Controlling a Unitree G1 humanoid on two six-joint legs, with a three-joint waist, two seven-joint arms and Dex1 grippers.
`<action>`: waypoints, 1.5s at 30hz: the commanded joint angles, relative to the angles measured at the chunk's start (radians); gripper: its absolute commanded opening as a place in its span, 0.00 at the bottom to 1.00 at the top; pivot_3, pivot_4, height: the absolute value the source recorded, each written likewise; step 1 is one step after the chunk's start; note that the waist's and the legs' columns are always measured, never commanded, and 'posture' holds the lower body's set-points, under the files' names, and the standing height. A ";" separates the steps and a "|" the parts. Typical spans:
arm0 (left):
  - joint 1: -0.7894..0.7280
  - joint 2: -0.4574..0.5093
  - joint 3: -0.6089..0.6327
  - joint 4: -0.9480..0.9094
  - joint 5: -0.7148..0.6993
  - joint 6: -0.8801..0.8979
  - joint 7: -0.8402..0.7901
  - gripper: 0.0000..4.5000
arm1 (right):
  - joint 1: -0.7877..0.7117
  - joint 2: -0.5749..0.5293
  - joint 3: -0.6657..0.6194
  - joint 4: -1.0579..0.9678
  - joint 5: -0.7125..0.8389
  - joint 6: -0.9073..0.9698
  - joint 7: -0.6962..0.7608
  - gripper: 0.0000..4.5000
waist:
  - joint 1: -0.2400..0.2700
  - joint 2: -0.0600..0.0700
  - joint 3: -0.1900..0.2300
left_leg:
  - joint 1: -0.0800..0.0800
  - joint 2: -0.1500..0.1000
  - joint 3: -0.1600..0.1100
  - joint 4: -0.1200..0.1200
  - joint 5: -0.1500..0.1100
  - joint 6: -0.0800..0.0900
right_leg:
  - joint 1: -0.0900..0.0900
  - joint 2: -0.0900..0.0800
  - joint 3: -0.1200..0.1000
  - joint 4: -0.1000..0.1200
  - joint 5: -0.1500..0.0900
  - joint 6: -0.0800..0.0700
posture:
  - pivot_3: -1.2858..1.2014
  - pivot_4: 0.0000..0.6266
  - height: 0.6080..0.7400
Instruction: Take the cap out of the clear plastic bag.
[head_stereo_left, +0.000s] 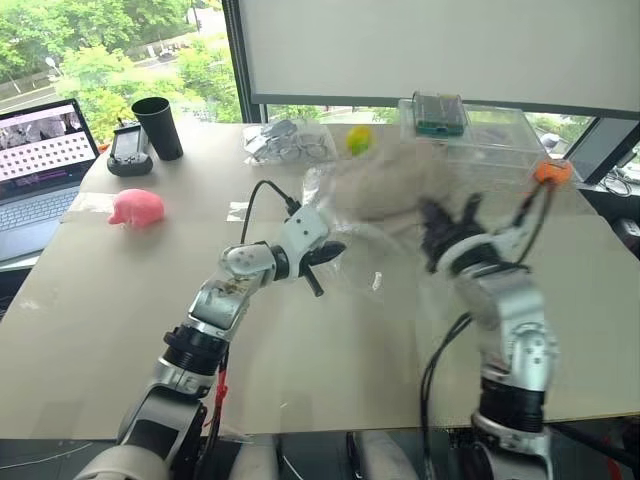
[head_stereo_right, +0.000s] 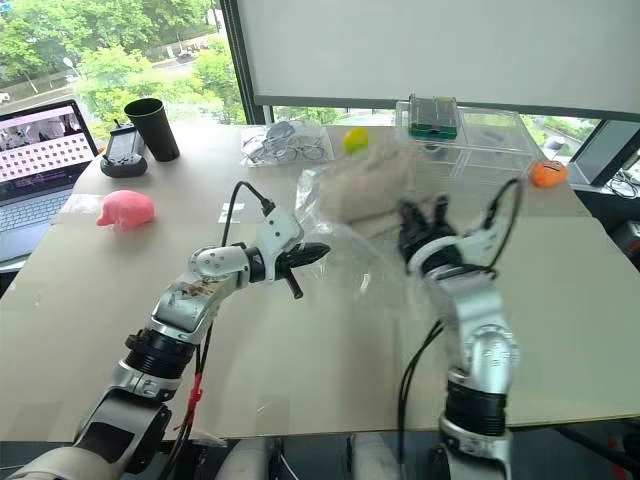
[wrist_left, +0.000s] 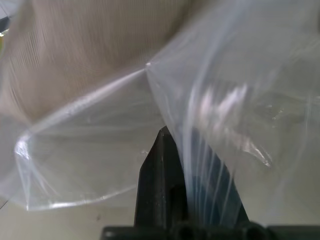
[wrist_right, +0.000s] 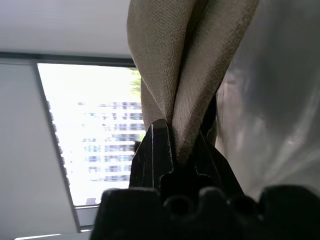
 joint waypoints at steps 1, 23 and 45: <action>0.000 0.003 0.015 -0.031 -0.002 -0.006 0.005 0.00 | 0.036 0.017 0.014 0.016 -0.041 0.016 -0.096 0.02 | -0.001 0.000 0.000 | 0.000 0.000 0.000 0.000 0.000 0.000 | 0.000 0.000 0.000 0.000 0.000 0.000 | 0.52 0.24 1.00; 0.073 0.047 0.047 -0.105 -0.030 0.021 -0.009 0.00 | 0.092 0.105 -0.004 0.070 -0.153 0.083 -0.126 0.99 | -0.011 0.001 -0.002 | 0.006 0.001 0.000 0.000 0.000 0.000 | 0.004 0.001 0.001 0.000 0.000 0.000 | 0.52 0.24 1.00; 0.215 0.189 0.141 -0.292 -0.242 0.059 -0.165 0.91 | 0.111 0.082 -0.037 0.063 -0.156 0.118 -0.126 1.00 | -0.009 0.001 -0.002 | 0.006 0.002 0.001 -0.001 0.000 0.000 | 0.004 0.001 0.001 0.000 -0.001 0.001 | 0.52 0.24 1.00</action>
